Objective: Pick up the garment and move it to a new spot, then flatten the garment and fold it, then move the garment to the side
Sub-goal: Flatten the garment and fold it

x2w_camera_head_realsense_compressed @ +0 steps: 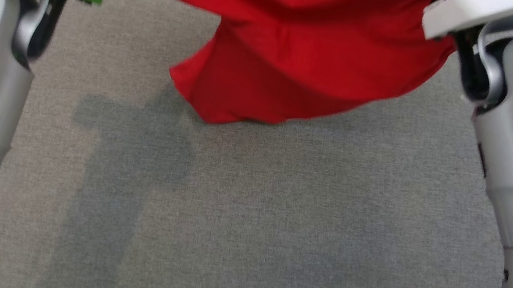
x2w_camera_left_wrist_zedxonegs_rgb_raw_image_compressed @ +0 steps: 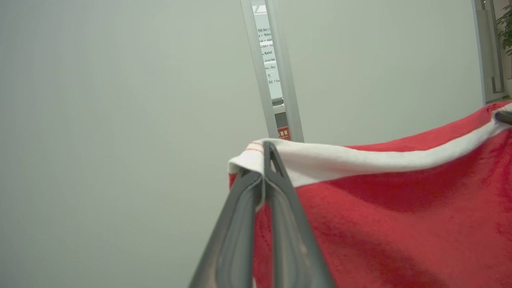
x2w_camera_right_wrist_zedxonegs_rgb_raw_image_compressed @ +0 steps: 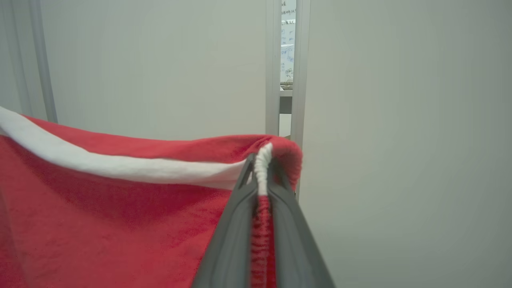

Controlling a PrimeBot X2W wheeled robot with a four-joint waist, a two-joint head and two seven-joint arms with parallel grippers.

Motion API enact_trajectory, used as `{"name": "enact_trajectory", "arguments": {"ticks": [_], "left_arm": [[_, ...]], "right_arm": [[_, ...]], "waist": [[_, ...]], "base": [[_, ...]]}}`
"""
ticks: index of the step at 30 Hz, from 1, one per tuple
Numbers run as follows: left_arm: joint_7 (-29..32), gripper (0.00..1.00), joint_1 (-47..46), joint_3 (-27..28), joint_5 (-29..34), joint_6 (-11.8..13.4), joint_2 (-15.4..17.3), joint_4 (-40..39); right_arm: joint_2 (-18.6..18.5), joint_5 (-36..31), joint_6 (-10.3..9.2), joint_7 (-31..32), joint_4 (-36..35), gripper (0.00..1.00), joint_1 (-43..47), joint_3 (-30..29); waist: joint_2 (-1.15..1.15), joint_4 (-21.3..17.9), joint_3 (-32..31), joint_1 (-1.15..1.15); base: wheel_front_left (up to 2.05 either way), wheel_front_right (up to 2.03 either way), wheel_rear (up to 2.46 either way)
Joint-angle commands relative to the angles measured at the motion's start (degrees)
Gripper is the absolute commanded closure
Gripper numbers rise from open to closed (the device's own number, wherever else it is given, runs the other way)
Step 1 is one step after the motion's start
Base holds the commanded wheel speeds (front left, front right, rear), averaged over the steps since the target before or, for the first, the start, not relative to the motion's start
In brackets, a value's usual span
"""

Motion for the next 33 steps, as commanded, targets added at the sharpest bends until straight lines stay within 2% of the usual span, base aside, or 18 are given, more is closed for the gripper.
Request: {"name": "enact_trajectory", "arguments": {"ticks": [1, 5, 7, 11, 16, 19, 22, 27, 33], "left_arm": [[0.0, 1.00, -3.1, 1.5, 1.6, 0.2, -0.5, 0.0], [0.0, 1.00, -7.4, 5.3, 5.4, 0.6, -2.4, -1.5], [0.0, 1.00, -8.0, 6.4, 6.3, 0.4, -3.5, -2.1], [0.0, 1.00, -3.7, 6.9, 7.6, 0.1, -5.0, -2.9], [0.0, 1.00, 7.6, 4.8, 5.9, 0.0, -7.3, -3.0], [0.0, 1.00, 17.3, 1.9, 4.7, 0.1, -7.2, -4.3], [0.0, 1.00, 25.7, 2.5, 3.5, 0.1, -7.9, -4.8], [0.0, 1.00, 38.6, 4.3, 2.7, 0.1, -9.5, -5.2], [0.0, 1.00, 49.2, 7.8, 2.1, 0.1, -11.3, -5.8]], "right_arm": [[-0.2, -1.7, -0.09, -1.8, 1.5, 1.00, -3.3, -1.5], [-0.4, -6.3, -0.10, -3.9, 4.8, 1.00, -8.5, -5.2], [-0.4, -7.7, -0.10, -4.0, 4.0, 1.00, -9.7, -7.2], [-0.5, -9.3, -0.10, -4.0, 1.8, 1.00, -5.2, -8.0], [-1.1, -8.1, -0.10, -4.0, -1.8, 1.00, 6.1, -7.3], [-0.1, -4.8, -0.10, -4.0, -1.2, 1.00, 15.6, -9.0], [1.3, -2.8, -0.10, -4.0, -1.5, 1.00, 23.5, -9.5], [2.1, 0.0, -0.10, -4.0, -4.3, 1.00, 35.9, -6.9], [1.9, 2.5, -0.11, -4.0, -7.1, 1.00, 47.6, -6.1]], "waist": [[0.00, 0.3, 4.4, 0.00], [0.00, 1.2, 5.2, 0.00], [0.00, 1.8, 5.2, 0.00], [0.00, 2.6, 5.6, 0.00], [0.00, 3.3, 5.0, 0.00], [0.00, 3.0, 4.0, 0.00], [0.00, 2.5, 2.8, 0.00], [0.00, 1.9, -0.1, 0.00], [0.00, 1.9, -5.5, 0.00]], "base": [[0.00, 0.00, 0.00], [0.00, 0.00, 0.00], [0.00, 0.00, 0.00], [0.00, 0.00, 0.00], [0.00, 0.00, 0.00], [0.00, 0.00, 0.00], [0.00, 0.00, 0.00], [0.00, 0.00, 0.00], [0.00, 0.00, 0.00]]}}
